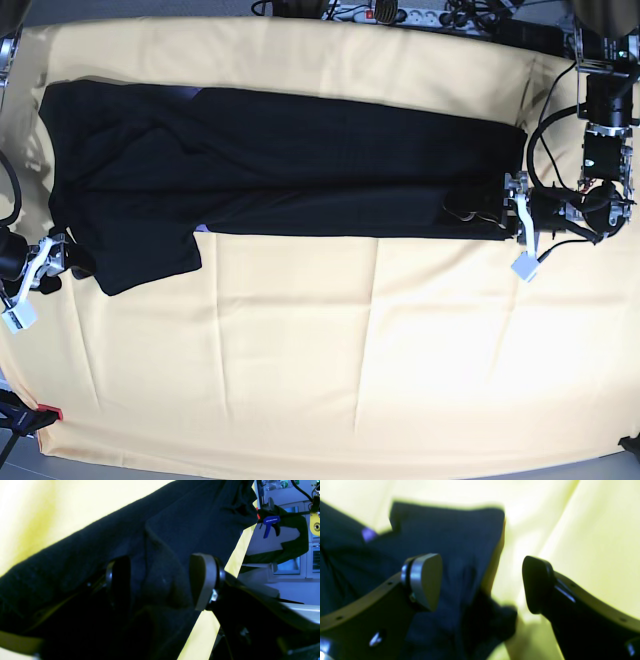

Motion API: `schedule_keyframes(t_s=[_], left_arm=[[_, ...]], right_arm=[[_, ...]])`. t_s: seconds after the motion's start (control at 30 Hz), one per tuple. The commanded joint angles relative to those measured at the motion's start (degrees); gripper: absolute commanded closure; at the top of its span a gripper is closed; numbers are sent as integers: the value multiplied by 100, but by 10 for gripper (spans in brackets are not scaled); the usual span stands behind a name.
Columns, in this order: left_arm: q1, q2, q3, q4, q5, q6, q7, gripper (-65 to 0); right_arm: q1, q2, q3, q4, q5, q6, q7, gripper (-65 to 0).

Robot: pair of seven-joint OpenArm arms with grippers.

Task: Fold the T-shirt properly
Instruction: 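Grasp the shirt edge with both grippers and fold it over lengthwise, then grasp the sleeve with the right gripper and tuck it onto the shirt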

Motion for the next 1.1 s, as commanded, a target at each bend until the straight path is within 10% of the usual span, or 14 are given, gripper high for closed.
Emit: schedule_keyframes(t_s=[0.0, 0.2, 0.4, 0.83, 1.0, 1.07], left_arm=[[-94, -111, -33, 52, 73, -9, 50, -395], [-94, -109, -33, 52, 73, -26, 50, -395], [-92, -114, -33, 52, 73, -28, 50, -395], [-94, -111, -33, 52, 73, -114, 50, -395], [-94, -109, -33, 52, 73, -116, 50, -395], [-94, -109, -33, 52, 73, -116, 50, -394]], right_arm=[[109, 28, 63, 59, -160, 6, 295, -510], [103, -717, 63, -26, -2059, -807, 1252, -510], [133, -883, 66, -813, -2404, -1510, 1606, -510], [229, -887, 66, -1582, -310, 6, 868, -493], [402, -881, 66, -1582, -254, 6, 848, -68], [501, -881, 66, -1574, -251, 6, 774, 0]])
